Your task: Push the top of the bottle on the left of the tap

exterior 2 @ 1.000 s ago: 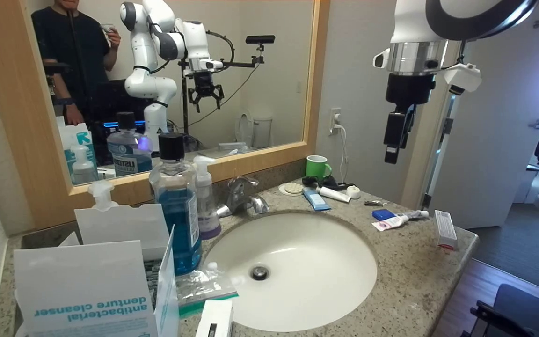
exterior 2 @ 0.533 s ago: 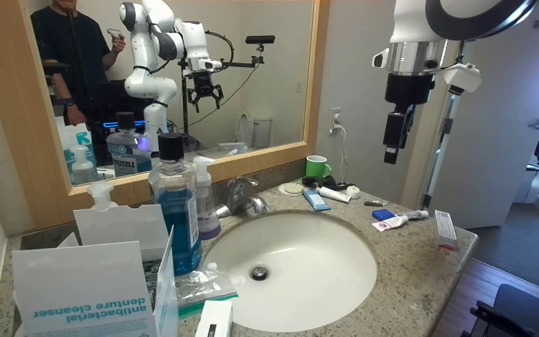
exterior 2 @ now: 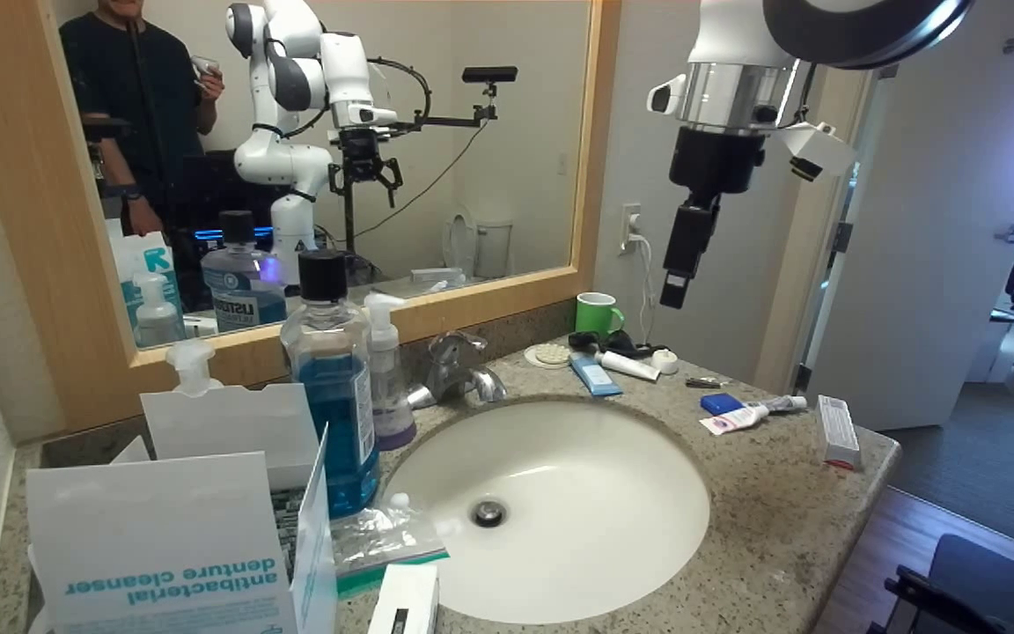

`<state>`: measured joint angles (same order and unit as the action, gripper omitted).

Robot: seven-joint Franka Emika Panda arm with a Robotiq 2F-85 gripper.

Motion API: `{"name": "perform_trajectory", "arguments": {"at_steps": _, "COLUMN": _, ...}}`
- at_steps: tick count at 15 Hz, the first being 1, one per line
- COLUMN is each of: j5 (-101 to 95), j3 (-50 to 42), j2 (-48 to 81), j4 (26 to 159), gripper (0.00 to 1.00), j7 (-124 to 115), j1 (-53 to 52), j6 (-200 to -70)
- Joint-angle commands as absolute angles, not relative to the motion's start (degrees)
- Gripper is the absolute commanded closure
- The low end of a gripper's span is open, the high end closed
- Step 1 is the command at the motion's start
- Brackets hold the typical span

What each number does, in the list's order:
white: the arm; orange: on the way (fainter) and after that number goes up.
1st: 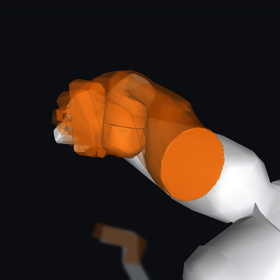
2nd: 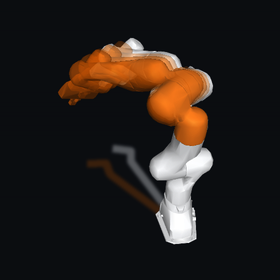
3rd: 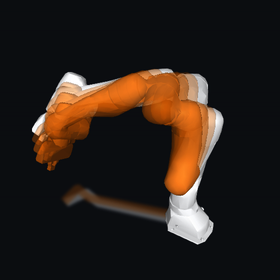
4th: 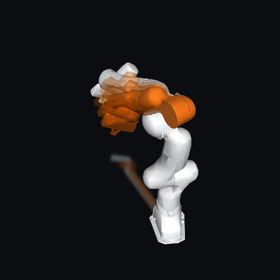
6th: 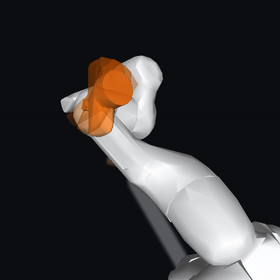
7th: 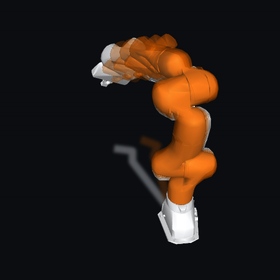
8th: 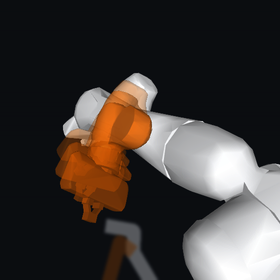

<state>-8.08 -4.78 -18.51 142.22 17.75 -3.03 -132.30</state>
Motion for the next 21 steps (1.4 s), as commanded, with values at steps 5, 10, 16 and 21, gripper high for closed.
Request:
{"name": "perform_trajectory", "arguments": {"at_steps": 5, "j5": -5.2, "j3": -1.4, "j2": -12.8, "j4": 134.4, "gripper": 0.0, "j7": 20.6, "j1": -5.9, "j6": -130.6}}
{"name": "perform_trajectory", "arguments": {"at_steps": 10, "j5": -5.4, "j3": 1.2, "j2": -8.8, "j4": 126.4, "gripper": 0.0, "j7": 19.1, "j1": -6.1, "j6": -123.5}}
{"name": "perform_trajectory", "arguments": {"at_steps": 16, "j5": -5.2, "j3": 3.7, "j2": -3.1, "j4": 115.3, "gripper": 0.0, "j7": 17.6, "j1": -6.4, "j6": -112.6}}
{"name": "perform_trajectory", "arguments": {"at_steps": 21, "j5": -5.6, "j3": 4.2, "j2": -3.2, "j4": 115.8, "gripper": 0.0, "j7": 18.6, "j1": -6.1, "j6": -113.5}}
